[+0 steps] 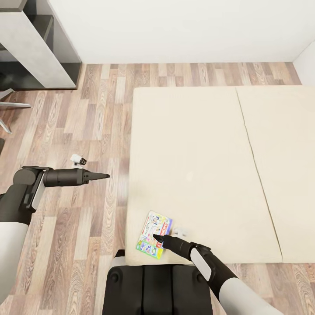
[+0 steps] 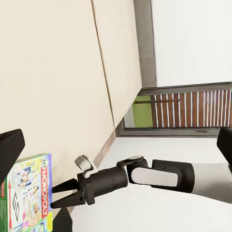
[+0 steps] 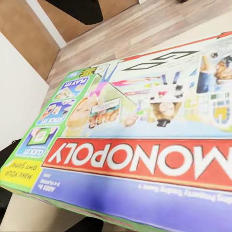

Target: Put all the toys in the child's room - the three board games (two on the bed and one on the table), the two jigsaw puzzles on the table, and the tennis ball on the table - inside the toy box on the table in the child's room.

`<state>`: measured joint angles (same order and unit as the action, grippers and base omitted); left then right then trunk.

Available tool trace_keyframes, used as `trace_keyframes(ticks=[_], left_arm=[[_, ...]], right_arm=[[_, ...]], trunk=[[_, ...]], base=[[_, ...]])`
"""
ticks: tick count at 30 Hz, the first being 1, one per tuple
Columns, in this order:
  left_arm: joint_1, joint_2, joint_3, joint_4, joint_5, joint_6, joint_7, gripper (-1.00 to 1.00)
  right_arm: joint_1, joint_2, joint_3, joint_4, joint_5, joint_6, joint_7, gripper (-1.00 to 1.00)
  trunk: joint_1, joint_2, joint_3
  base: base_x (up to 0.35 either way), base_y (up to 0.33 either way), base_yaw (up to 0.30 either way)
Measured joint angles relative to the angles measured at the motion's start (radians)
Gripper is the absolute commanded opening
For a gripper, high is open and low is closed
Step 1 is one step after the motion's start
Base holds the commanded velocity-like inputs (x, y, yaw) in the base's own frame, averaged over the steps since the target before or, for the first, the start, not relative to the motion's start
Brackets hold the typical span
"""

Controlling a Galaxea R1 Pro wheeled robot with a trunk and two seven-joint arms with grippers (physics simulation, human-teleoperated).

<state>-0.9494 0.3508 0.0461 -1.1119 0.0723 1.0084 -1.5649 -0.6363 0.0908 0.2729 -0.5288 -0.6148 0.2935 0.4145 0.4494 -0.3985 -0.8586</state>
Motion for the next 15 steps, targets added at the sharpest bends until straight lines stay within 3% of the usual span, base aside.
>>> trace_keyframes(ticks=[15], left_arm=[[0.0,0.0,0.0,0.0,0.0,0.0,0.001,1.0]], right_arm=[[0.0,0.0,0.0,-0.001,0.0,0.0,0.001,1.0]], trunk=[[0.0,0.0,0.0]], base=[[0.0,0.051,0.0]])
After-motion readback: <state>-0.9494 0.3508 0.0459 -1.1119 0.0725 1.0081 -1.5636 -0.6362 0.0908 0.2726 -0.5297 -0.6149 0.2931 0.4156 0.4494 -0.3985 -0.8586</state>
